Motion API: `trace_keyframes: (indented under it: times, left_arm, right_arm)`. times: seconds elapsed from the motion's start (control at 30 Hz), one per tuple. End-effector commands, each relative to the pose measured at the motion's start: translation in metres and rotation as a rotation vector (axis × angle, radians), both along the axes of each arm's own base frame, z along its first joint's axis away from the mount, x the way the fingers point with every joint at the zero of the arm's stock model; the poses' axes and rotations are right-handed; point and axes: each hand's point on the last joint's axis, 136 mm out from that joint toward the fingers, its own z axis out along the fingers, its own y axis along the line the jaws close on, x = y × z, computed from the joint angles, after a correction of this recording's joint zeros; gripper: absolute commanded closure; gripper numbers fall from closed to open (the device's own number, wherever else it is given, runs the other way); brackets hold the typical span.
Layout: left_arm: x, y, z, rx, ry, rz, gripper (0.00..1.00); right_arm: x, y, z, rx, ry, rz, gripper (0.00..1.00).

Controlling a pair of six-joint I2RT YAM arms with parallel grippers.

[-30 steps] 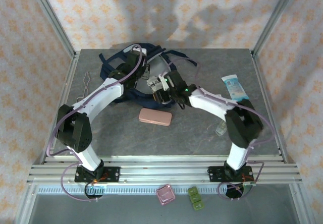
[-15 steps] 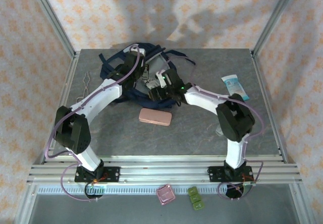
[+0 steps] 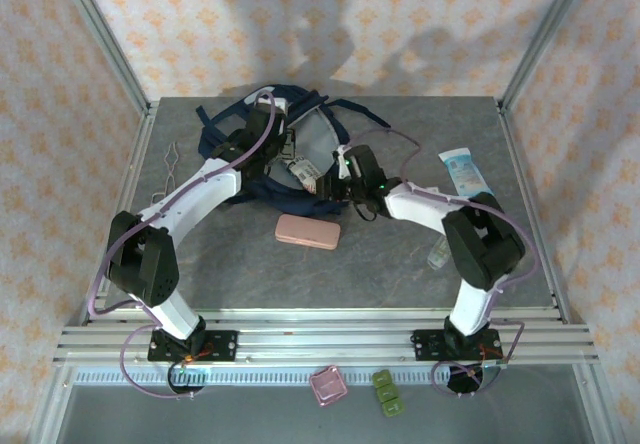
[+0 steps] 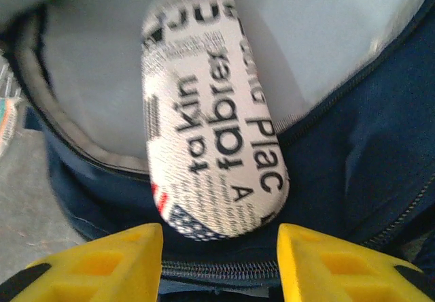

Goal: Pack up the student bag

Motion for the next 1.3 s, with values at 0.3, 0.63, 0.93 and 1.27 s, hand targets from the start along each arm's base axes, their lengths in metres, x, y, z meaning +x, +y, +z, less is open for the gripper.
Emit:
trace_keyframes:
  times: [0.3,0.63,0.93,1.27]
  left_arm:
    - [-0.005,-0.031,0.062,-0.141,-0.15,-0.072,1.0]
    - [-0.013,-0.045,0.057,-0.177,-0.13,-0.097,1.0]
    - [-0.018,-0.051,0.064,-0.213,-0.131,-0.111,1.0]
    - [-0.017,-0.054,0.065,-0.236,-0.126,-0.108,1.0]
  right_arm:
    - [0.032,0.036,-0.013,0.161,0.082,-0.022,0.42]
    - [0.083,0.076,0.018,0.387,-0.021,-0.032,0.49]
    - [0.109,0.105,0.041,0.639,-0.044,-0.015,0.5]
    - [0.129,0.145,0.056,0.831,0.036,0.026,0.51]
